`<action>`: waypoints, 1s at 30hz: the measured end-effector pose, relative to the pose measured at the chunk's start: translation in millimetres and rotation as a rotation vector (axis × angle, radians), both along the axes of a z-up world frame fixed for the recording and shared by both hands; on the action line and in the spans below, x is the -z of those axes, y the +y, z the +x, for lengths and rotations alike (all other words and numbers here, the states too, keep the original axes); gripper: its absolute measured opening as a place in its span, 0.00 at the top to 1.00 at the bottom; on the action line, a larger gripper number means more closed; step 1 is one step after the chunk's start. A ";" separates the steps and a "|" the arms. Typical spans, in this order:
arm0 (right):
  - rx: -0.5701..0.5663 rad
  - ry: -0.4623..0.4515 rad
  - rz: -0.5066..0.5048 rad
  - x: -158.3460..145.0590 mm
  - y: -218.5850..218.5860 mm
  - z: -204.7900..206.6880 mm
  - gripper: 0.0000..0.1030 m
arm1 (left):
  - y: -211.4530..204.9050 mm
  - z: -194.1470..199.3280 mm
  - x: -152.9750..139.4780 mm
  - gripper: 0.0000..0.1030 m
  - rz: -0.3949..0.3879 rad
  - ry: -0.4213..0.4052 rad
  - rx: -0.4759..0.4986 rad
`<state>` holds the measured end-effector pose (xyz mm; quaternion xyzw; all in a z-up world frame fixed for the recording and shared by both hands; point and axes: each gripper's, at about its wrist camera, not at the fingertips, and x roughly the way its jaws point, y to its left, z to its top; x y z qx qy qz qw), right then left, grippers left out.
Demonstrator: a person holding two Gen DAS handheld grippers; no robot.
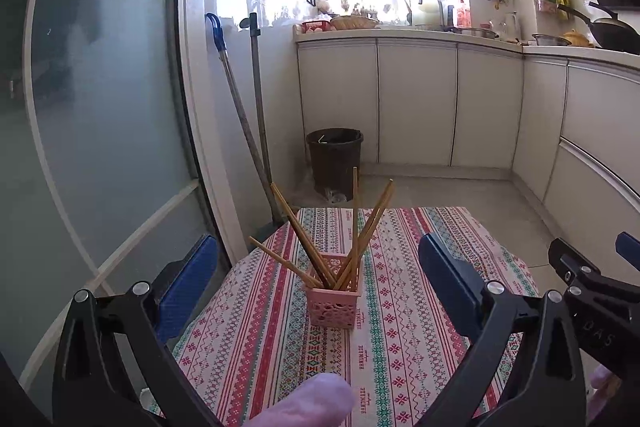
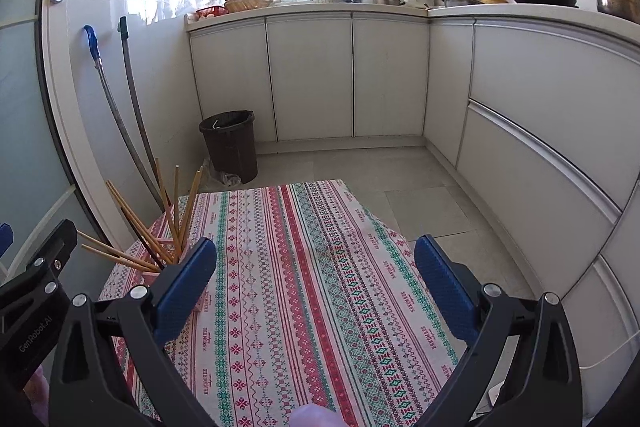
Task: Organize utensils
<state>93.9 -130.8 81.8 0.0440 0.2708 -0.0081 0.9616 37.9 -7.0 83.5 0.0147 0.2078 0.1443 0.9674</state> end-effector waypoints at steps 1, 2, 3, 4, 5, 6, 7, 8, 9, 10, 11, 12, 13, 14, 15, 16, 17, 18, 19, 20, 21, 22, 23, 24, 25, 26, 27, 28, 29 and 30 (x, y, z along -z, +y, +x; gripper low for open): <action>-0.003 0.006 0.004 0.6 -0.2 0.6 0.06 | 0.2 -0.6 -0.3 0.07 0.000 -0.003 -0.001; -0.004 0.008 0.004 0.1 0.8 1.0 0.06 | 0.0 -1.0 -0.8 0.07 0.002 -0.005 0.000; -0.004 0.008 0.006 0.4 0.0 0.8 0.06 | -0.7 -1.2 -1.3 0.07 0.004 -0.004 0.002; -0.004 0.008 0.007 0.6 -0.2 0.6 0.06 | -0.9 -1.0 -1.0 0.07 0.006 -0.003 0.004; -0.005 0.008 0.008 0.4 -0.3 0.3 0.06 | -1.5 -0.7 -1.1 0.07 0.007 0.000 0.004; -0.006 0.007 0.009 0.1 -0.5 0.2 0.06 | -1.7 -0.5 -0.5 0.07 0.007 0.003 0.004; -0.007 0.008 0.011 0.0 -0.5 0.1 0.06 | -1.7 -0.2 -0.1 0.07 0.008 0.005 0.005; -0.009 0.009 0.012 -0.3 -0.8 0.5 0.06 | -2.5 -0.3 0.0 0.07 0.008 0.006 0.003; -0.010 0.011 0.014 -0.1 -0.6 0.5 0.06 | -2.9 -0.6 -0.1 0.07 0.009 0.005 0.002; -0.010 0.014 0.015 0.1 -0.7 0.7 0.06 | -3.1 -0.8 -0.1 0.07 0.008 0.005 0.005; -0.011 0.016 0.017 0.7 -1.5 1.0 0.06 | -3.5 -0.6 -0.2 0.07 0.009 0.005 0.007; -0.011 0.018 0.018 1.0 -1.4 1.4 0.06 | -4.1 -0.9 -0.2 0.07 0.011 0.005 0.007; -0.012 0.019 0.018 1.0 -1.5 1.5 0.06 | -4.3 -0.8 0.3 0.07 0.012 0.005 0.007; -0.012 0.020 0.019 1.0 -1.6 1.7 0.06 | -4.2 -0.5 0.0 0.07 0.012 0.007 0.007; -0.012 0.020 0.021 0.9 -1.7 1.7 0.06 | -4.1 -0.1 0.4 0.07 0.011 0.008 0.007; -0.013 0.019 0.020 0.7 -1.6 1.7 0.06 | -3.9 0.1 0.7 0.07 0.010 0.010 0.007; -0.012 0.020 0.019 0.7 -1.6 1.5 0.06 | -4.4 0.3 0.5 0.07 0.010 0.011 0.007; -0.012 0.021 0.018 0.5 -1.6 1.8 0.06 | -4.5 0.6 0.8 0.07 0.010 0.012 0.007; -0.012 0.023 0.020 0.5 -1.9 2.0 0.06 | -4.5 0.8 1.1 0.07 0.010 0.013 0.008; -0.012 0.026 0.021 0.8 -2.0 2.2 0.06 | -4.5 0.8 1.4 0.07 0.010 0.014 0.008; -0.013 0.029 0.022 1.6 -2.0 2.5 0.06 | -4.6 0.8 1.6 0.07 0.011 0.014 0.008; -0.014 0.032 0.024 1.8 -2.1 2.8 0.06 | -5.0 0.7 1.3 0.07 0.011 0.013 0.007; -0.015 0.034 0.026 2.4 -2.0 2.9 0.06 | -5.0 0.7 1.4 0.07 0.012 0.013 0.007; -0.016 0.036 0.027 2.9 -2.2 3.0 0.06 | -4.8 0.9 1.5 0.07 0.012 0.014 0.007; -0.017 0.037 0.027 3.5 -1.7 2.7 0.06 | -4.0 1.4 1.7 0.07 0.010 0.015 0.009; -0.016 0.037 0.027 3.7 -1.5 2.6 0.06 | -2.7 2.1 2.2 0.07 0.007 0.017 0.010; -0.017 0.037 0.027 3.8 -1.5 2.6 0.06 | -2.3 2.6 2.3 0.07 0.006 0.019 0.011; -0.018 0.038 0.028 3.9 -1.5 2.7 0.06 | -1.7 3.1 2.7 0.07 0.006 0.020 0.011; -0.017 0.039 0.028 4.1 -1.7 2.8 0.06 | -1.3 3.4 3.1 0.07 0.006 0.021 0.010; -0.017 0.040 0.028 4.7 -1.7 2.7 0.06 | -1.2 3.7 3.4 0.07 0.006 0.021 0.010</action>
